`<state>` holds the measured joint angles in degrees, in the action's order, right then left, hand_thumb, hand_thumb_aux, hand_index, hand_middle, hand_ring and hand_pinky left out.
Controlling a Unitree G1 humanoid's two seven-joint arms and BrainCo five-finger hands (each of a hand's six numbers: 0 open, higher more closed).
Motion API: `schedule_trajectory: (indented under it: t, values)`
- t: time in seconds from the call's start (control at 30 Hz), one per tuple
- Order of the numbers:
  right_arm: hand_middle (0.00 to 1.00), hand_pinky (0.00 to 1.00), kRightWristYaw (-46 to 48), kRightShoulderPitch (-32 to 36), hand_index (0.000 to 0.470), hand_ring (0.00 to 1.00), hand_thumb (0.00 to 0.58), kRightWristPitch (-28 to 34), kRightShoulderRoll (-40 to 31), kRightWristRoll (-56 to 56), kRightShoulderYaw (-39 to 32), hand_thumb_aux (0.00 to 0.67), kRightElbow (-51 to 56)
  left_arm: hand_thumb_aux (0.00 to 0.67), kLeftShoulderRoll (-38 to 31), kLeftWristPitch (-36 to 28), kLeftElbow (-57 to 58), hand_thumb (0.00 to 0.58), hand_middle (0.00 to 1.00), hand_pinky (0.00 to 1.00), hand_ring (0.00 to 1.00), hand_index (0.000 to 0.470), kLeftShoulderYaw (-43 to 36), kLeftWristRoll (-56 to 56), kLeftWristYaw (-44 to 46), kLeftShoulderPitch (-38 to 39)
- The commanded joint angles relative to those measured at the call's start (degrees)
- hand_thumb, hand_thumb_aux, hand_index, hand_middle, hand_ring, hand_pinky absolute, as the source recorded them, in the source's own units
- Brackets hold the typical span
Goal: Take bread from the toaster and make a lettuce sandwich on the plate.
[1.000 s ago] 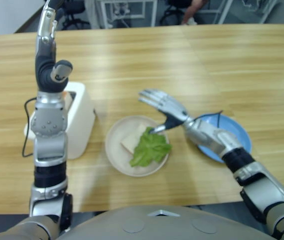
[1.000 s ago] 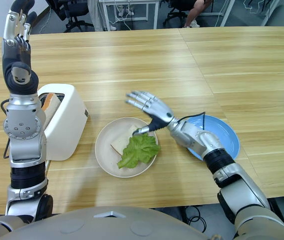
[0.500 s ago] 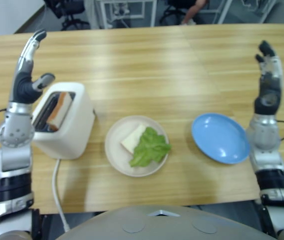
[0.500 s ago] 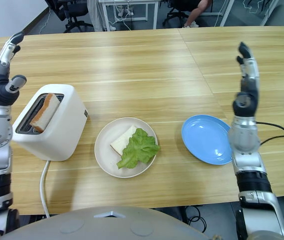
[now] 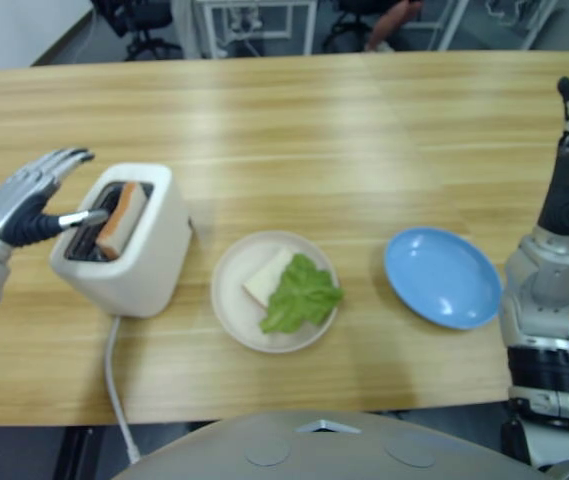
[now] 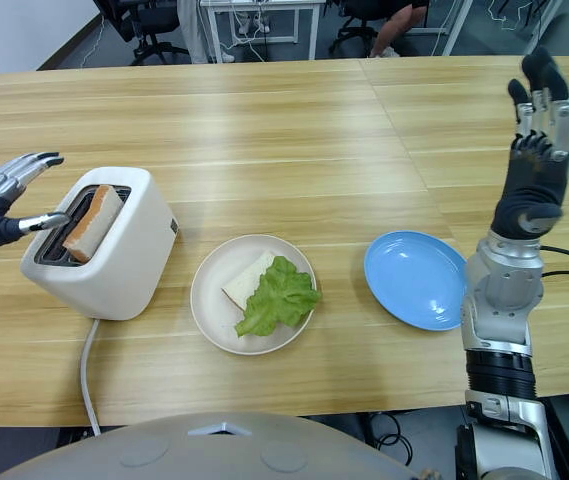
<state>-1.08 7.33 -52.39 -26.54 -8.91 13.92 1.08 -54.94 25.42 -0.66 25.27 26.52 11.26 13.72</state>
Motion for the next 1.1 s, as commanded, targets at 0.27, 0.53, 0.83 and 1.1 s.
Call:
schedule_trajectory:
  t: [0.27,0.53,0.83,1.1]
  values:
    - [0.00,0.00,1.35,-0.25,0.000,0.00,0.000,0.64,2.35,5.67,3.76,0.000,-2.86,0.000,-4.29,-1.73,-3.40,0.000,0.00,0.00,0.00,0.000,2.89,1.73,9.27,8.98]
    - [0.00,0.00,1.46,-1.42,0.000,0.00,0.000,1.30,3.56,9.90,4.68,0.000,-4.51,0.000,-1.69,-3.00,-6.91,0.000,0.00,0.00,0.00,0.000,-2.97,0.33,11.20,4.98]
    - [0.00,0.00,1.37,-2.01,0.000,0.00,0.000,1.72,3.91,11.46,5.07,0.000,-4.40,0.000,-0.01,-4.85,-6.04,0.000,0.00,0.00,0.00,0.000,-5.95,0.34,11.08,2.47]
    - [0.00,0.00,1.14,-2.54,0.000,0.00,0.000,1.44,3.95,13.10,5.31,0.000,-4.11,0.008,1.43,-7.71,-4.15,0.014,0.00,0.00,0.00,0.005,-8.95,1.55,10.40,0.83]
